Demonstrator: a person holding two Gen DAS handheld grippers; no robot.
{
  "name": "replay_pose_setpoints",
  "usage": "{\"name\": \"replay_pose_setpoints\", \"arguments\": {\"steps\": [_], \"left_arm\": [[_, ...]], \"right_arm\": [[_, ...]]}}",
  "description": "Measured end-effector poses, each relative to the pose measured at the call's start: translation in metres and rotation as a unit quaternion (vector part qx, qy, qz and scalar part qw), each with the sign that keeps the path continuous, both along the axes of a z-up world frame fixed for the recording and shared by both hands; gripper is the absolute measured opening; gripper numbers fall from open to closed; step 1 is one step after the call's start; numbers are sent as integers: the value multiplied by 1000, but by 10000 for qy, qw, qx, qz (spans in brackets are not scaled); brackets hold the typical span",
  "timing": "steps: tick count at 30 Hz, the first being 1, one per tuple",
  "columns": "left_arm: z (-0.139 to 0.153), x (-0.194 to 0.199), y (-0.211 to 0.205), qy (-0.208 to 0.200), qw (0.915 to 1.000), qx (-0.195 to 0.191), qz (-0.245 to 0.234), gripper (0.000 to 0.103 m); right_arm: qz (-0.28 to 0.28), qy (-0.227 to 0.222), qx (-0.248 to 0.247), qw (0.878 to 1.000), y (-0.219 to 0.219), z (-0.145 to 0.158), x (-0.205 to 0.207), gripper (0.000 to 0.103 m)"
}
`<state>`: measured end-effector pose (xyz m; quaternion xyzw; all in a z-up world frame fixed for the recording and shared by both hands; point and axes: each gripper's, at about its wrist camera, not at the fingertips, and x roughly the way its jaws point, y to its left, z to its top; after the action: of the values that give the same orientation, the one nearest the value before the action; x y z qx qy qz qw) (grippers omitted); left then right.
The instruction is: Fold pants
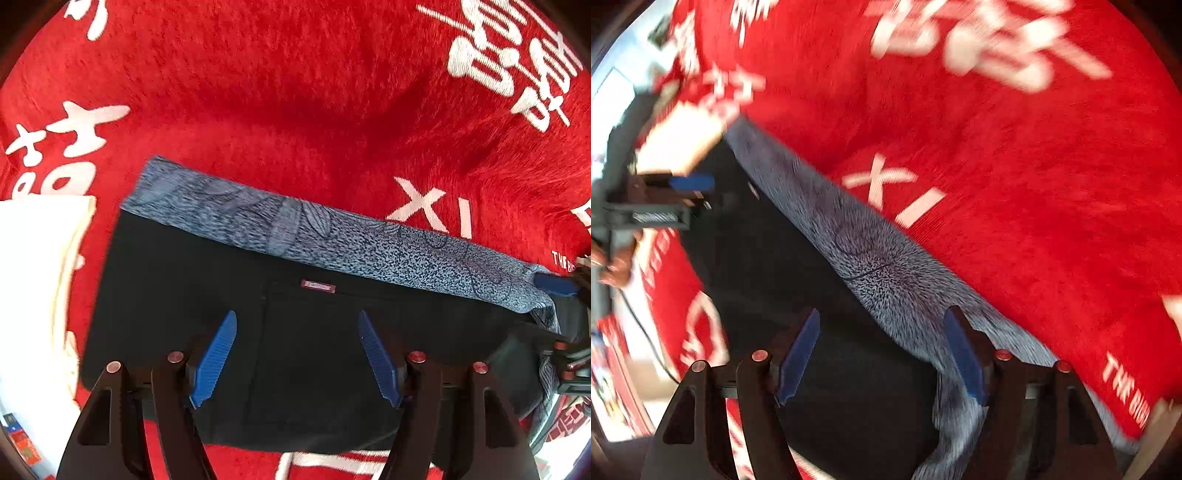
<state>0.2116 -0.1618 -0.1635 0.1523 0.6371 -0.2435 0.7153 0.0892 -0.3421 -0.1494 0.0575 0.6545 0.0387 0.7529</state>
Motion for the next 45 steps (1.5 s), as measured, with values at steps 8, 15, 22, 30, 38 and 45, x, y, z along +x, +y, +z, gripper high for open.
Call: {"name": "replay_pose_setpoints", "arguments": {"steps": [8, 15, 22, 30, 38, 45], "left_arm": [[10, -4, -5, -109, 9999, -89, 5, 69], [-5, 31, -16, -326, 9987, 297, 272, 69], [-11, 43, -6, -500, 9965, 521, 425, 78], [-20, 54, -22, -715, 9943, 660, 434, 85], [31, 4, -30, -543, 9973, 459, 193, 85], [54, -94, -47, -137, 9983, 470, -329, 85]], "right_arm": [[-350, 323, 460, 9978, -39, -11, 15, 9], [-785, 419, 117, 9960, -56, -35, 41, 4], [-764, -367, 603, 9946, -28, 11, 29, 7], [-1358, 25, 533, 9893, -25, -48, 61, 7], [-1992, -472, 515, 9775, -59, 11, 7, 54], [-2613, -315, 657, 9625, -53, 37, -96, 57]]}}
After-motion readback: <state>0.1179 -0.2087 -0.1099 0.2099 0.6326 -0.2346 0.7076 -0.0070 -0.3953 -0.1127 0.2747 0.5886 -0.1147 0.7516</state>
